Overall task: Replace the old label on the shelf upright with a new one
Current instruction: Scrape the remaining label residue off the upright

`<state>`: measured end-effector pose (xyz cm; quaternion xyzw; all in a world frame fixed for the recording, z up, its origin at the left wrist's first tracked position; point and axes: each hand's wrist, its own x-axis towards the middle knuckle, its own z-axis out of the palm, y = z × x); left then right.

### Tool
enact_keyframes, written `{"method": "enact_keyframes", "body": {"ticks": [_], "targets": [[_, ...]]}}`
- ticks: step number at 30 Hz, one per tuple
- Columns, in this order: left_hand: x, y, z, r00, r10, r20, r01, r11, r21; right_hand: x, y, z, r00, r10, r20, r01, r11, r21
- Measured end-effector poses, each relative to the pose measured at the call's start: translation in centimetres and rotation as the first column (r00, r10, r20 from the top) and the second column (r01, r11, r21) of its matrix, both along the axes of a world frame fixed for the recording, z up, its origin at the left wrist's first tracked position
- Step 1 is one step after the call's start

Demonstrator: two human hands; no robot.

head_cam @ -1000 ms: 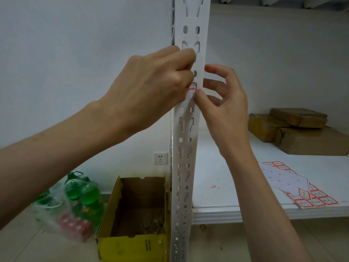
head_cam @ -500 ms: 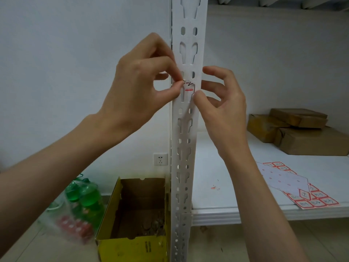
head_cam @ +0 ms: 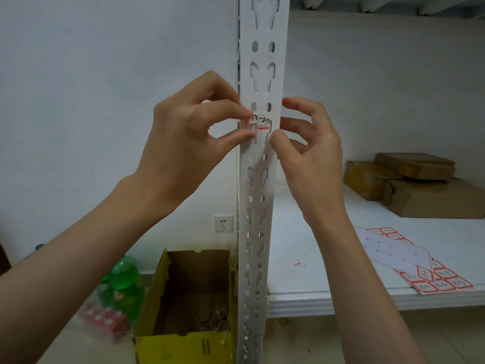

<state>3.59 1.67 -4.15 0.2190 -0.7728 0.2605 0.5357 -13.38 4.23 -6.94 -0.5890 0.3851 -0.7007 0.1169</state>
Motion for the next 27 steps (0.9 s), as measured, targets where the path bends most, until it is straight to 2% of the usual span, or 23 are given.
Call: {"method": "enact_keyframes", "body": {"ticks": [6,13,27], "targets": [[-0.2,0.0,0.1,0.993,0.086,0.086,-0.071,0.984,-0.166,0.1,0.0,0.0,1.0,-0.009,-0.005,0.009,1.0,0.003],[-0.1,-0.5,0.3,0.984,0.128,0.122,-0.093,0.96,-0.265,0.2,0.1,0.0,1.0,-0.01,0.002,0.01,1.0,0.013],[-0.6,-1.2,-0.2,0.997,-0.012,-0.074,0.0,0.987,-0.158,0.0,0.0,0.0,1.0,-0.002,0.008,0.002,1.0,0.015]]}}
